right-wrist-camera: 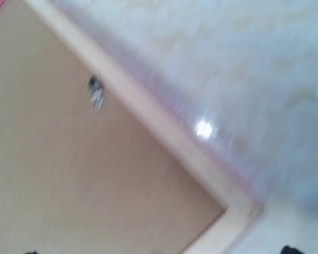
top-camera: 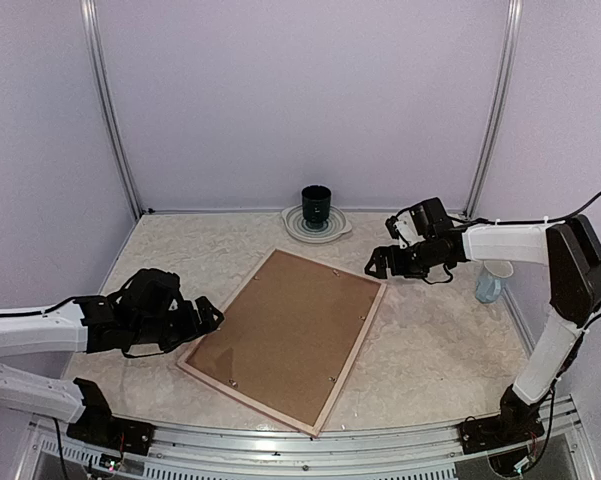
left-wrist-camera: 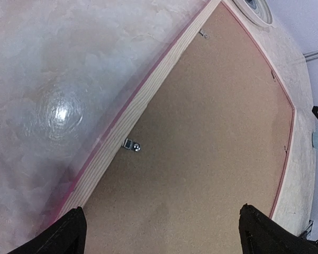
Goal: Put the photo into the frame
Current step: Rotate the photo frame at the center of the board.
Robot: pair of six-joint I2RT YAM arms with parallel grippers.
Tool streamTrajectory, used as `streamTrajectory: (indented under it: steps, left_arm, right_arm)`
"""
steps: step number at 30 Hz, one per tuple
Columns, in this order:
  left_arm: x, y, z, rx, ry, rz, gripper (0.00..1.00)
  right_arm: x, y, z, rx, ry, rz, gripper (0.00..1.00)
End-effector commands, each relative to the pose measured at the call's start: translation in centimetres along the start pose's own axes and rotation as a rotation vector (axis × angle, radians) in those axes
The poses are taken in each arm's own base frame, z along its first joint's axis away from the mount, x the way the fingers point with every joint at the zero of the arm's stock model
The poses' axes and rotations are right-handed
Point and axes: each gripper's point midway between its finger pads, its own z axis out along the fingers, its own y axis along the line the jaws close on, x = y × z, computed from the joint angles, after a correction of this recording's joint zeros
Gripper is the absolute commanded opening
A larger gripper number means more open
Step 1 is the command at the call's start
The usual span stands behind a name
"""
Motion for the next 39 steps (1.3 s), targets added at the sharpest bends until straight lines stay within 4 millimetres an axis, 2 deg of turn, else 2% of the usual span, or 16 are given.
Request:
streamTrajectory:
  steps: [1, 10, 16, 24, 39]
  left_arm:
    - [2.5, 2.3, -0.8, -0.068, 0.037, -0.087, 0.99]
    - [5.4, 3.2, -2.0, -0.131, 0.083, -0.132, 0.99]
    - [6.9, 3.6, -2.1, -0.155, 0.121, -0.132, 0.99]
    - [8.1, 4.3, -1.2, -0.163, 0.141, -0.139, 0.99]
    - [7.1, 3.7, 0.5, -0.182, 0.103, -0.107, 0.99]
  right_arm:
    - [-2.2, -0.5, 1.5, -0.006, -0.015, -0.021, 0.99]
    - [-3.1, -1.9, 5.7, -0.023, 0.024, -0.004, 0.99]
    - [-3.3, -2.3, 7.1, -0.044, 0.043, -0.003, 0.99]
    - [-2.6, -2.1, 7.4, -0.074, 0.058, -0.006, 0.99]
    - [0.7, -0.7, 6.2, -0.171, 0.098, 0.034, 0.99]
